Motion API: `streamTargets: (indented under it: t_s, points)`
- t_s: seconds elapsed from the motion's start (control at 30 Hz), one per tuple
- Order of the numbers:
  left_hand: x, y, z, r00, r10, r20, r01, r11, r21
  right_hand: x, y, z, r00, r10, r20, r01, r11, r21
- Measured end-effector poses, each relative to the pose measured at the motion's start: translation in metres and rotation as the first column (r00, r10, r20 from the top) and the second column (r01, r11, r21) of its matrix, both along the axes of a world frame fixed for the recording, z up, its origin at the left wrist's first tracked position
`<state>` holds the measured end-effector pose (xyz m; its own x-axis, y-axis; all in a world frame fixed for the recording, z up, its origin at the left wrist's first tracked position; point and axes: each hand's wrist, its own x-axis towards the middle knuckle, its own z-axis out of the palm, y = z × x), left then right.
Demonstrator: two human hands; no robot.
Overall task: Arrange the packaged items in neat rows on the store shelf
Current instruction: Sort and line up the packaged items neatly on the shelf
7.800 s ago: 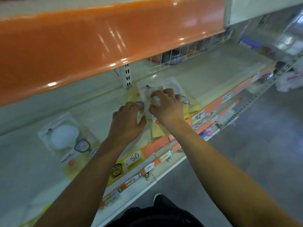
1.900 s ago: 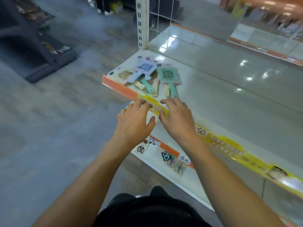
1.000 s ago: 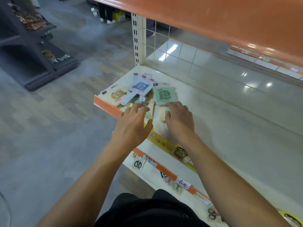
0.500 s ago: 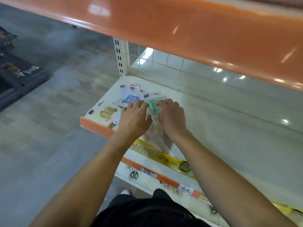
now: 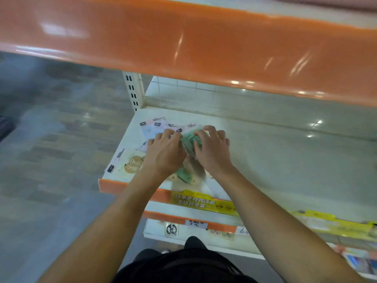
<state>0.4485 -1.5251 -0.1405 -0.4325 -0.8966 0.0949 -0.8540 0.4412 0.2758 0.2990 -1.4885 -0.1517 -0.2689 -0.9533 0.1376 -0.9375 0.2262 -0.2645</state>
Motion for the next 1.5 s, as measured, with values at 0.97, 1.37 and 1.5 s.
streamTargets:
  t_s: [0.97,1.37,1.5]
  points:
    - [0.025,-0.007,0.009,0.992,-0.110,-0.059,0.112,0.993,0.038,0.023,0.013,0.005,0.993,-0.100,0.064,0.098,0.995,0.029]
    - [-0.046,0.029,0.010,0.963,-0.251,-0.096,0.255,0.966,0.034,-0.035,0.061,0.019,0.936,-0.348,0.051,0.346,0.937,0.045]
    - [-0.090,0.048,0.010,0.944,-0.318,-0.091,0.321,0.947,0.020,-0.074,0.089,0.021,0.905,-0.418,0.079,0.414,0.908,0.060]
